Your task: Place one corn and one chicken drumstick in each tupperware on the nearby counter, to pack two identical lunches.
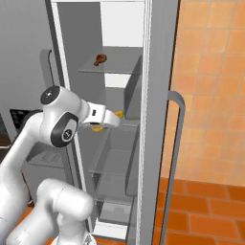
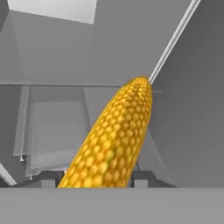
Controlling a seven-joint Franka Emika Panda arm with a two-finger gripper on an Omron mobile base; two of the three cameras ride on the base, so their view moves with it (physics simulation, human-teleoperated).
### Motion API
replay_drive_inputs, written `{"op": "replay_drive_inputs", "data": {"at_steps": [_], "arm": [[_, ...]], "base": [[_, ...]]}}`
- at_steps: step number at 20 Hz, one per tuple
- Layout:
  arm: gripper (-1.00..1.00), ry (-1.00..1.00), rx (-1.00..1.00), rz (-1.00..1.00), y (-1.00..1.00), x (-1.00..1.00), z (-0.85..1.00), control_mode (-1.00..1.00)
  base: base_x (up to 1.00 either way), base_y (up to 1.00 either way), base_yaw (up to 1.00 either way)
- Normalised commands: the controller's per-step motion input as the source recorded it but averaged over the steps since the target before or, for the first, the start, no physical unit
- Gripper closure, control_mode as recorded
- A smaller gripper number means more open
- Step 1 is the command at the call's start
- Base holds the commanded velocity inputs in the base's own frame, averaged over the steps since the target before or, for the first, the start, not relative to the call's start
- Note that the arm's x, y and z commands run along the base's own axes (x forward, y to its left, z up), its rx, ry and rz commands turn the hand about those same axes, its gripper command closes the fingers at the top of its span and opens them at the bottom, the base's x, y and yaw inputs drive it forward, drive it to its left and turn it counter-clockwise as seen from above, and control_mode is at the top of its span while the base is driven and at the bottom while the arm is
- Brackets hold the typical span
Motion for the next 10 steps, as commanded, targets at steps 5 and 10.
{"op": "replay_drive_inputs", "data": {"at_steps": [5, 10], "arm": [[1.00, 0.01, -0.01, 0.19, 0.28, -0.58, -0.22, 1.00], [1.00, 0.00, 0.00, 0.00, 0.00, 0.00, 0.00, 1.00]], "base": [[-0.29, 0.32, 0.24], [-0.44, 1.00, 0.65]]}}
